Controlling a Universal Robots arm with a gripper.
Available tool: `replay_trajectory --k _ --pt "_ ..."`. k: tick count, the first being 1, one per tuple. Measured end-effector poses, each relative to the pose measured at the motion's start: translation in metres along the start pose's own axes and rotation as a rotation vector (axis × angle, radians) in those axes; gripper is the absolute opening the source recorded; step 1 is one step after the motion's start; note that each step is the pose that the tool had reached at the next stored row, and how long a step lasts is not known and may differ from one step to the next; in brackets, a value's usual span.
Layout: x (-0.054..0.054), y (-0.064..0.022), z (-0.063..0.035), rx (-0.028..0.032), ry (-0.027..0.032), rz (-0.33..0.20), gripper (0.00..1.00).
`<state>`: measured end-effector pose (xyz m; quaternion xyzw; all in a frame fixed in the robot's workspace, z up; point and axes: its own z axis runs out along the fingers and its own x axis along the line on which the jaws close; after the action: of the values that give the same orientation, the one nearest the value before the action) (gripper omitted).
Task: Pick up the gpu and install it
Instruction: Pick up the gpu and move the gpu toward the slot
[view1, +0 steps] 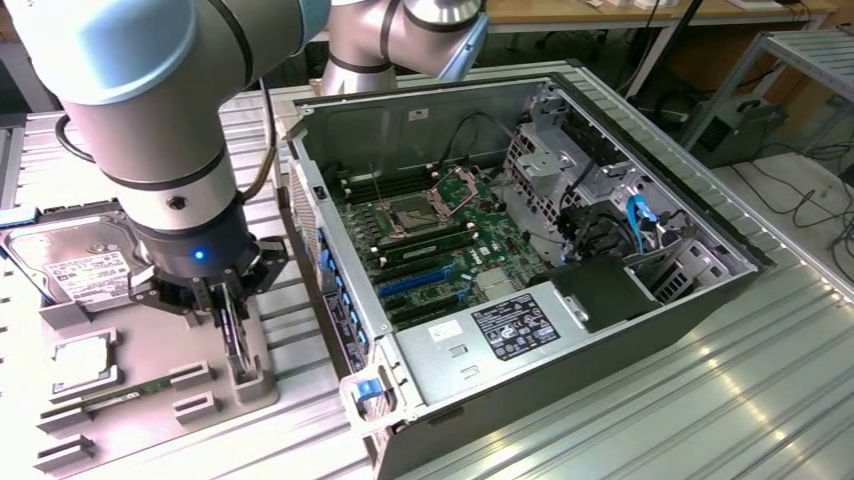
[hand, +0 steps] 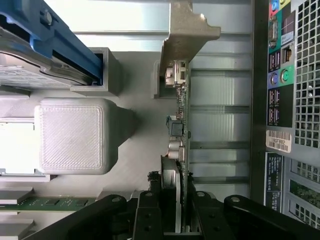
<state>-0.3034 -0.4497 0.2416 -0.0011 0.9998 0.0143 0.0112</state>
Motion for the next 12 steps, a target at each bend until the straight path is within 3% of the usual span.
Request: replay_trajectory --k 12 --pt "0.0 0.0006 -0.0198 0.0003 0.0 0.0 0.28"
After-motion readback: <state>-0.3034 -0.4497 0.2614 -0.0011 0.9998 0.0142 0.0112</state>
